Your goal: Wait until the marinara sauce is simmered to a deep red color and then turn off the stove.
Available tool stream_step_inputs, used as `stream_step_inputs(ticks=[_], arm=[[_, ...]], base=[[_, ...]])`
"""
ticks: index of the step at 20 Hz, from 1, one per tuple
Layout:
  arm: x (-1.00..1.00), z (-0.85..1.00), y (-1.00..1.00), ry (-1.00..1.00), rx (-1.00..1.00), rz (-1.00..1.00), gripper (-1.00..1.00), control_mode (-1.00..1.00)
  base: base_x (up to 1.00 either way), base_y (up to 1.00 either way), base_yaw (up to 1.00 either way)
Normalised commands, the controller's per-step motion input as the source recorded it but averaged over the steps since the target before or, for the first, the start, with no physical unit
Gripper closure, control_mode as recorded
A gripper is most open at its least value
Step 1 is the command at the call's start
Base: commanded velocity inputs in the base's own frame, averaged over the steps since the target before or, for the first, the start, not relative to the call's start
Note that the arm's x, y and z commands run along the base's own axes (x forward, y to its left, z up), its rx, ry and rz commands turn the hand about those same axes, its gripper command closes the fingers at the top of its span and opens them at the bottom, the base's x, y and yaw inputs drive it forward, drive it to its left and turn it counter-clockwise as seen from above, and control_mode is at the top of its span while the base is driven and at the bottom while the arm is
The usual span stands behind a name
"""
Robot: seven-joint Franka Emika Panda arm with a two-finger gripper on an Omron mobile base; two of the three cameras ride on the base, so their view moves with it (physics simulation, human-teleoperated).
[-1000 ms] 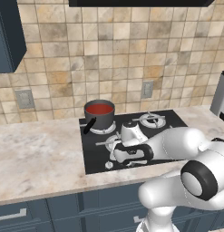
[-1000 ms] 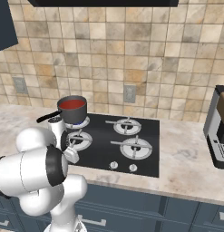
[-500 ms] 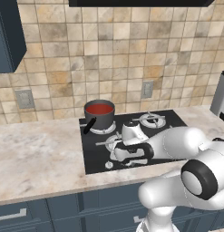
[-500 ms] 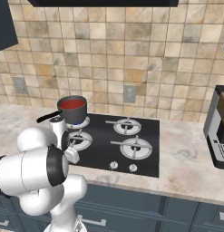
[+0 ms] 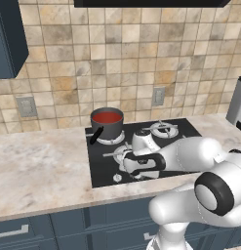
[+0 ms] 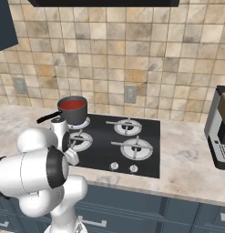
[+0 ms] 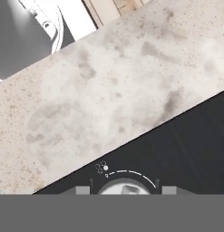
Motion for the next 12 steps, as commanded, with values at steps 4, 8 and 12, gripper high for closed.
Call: stream_step_inputs(ticks=[4,8,12], arm=[[0.0,-0.08,0.0,0.0,-0.01,-0.13,1.0,-1.0],[0.0,-0.14,-0.03,0.0,0.0,-0.04,1.0,-1.0],[0.0,-0.12,-0.09,0.0,0.0,-0.09,1.0,-1.0]], base=[[0.0,0.0,0.0],[0.0,0.0,0.0],[0.0,0.0,0.0]])
